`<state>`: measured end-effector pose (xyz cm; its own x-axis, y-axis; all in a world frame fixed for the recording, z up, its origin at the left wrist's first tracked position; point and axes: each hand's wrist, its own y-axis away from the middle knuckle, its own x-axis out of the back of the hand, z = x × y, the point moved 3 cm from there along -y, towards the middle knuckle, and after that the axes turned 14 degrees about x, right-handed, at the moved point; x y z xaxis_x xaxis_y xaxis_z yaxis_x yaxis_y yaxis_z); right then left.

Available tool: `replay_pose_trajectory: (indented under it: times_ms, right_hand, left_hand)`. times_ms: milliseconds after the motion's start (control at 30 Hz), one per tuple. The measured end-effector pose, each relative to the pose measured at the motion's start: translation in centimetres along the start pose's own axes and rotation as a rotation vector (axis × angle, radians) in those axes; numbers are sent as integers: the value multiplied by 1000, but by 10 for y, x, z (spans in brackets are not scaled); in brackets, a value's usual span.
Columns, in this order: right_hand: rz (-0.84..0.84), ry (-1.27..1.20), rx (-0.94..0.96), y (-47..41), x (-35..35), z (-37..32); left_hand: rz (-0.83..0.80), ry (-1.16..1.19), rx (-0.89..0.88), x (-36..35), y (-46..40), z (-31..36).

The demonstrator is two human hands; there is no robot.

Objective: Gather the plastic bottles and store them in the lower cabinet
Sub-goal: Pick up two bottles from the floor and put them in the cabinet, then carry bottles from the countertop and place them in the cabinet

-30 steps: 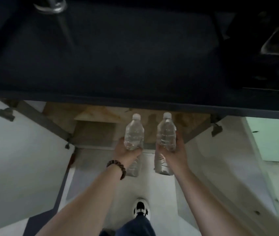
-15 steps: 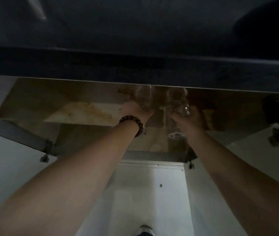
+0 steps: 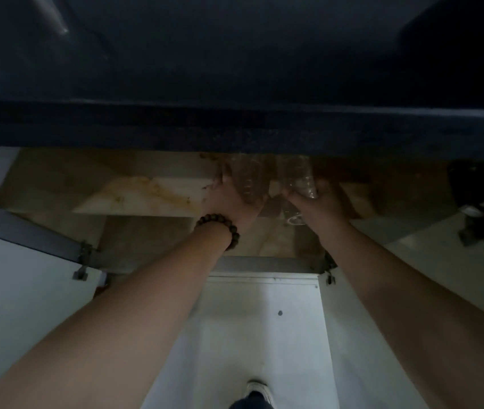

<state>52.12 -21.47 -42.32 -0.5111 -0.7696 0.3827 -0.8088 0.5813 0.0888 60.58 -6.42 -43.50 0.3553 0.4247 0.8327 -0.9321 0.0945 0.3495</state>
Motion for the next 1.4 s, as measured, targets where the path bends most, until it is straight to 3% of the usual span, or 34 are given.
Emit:
replay_pose_trajectory:
  times_ms: [233, 433, 667, 967, 1233, 1400]
  right_hand:
    - [-109, 214, 235, 87, 34, -54]
    - [-41, 322, 130, 203, 71, -134]
    - [74, 446, 146, 320, 119, -206]
    - [427, 481, -18, 413, 214, -235]
    - [767, 441, -205, 493, 326, -224]
    - [898, 432, -268, 523, 391, -206]
  left_hand:
    - [39, -72, -197, 47, 105, -31]
    - [-46, -117, -240, 122, 221, -37]
    - [-94, -70, -353, 192, 334, -16]
    - [-240, -40, -597, 202, 435, 54]
    - [-303, -37, -808, 179, 505, 131]
    - [-311, -65, -896, 146, 546, 186]
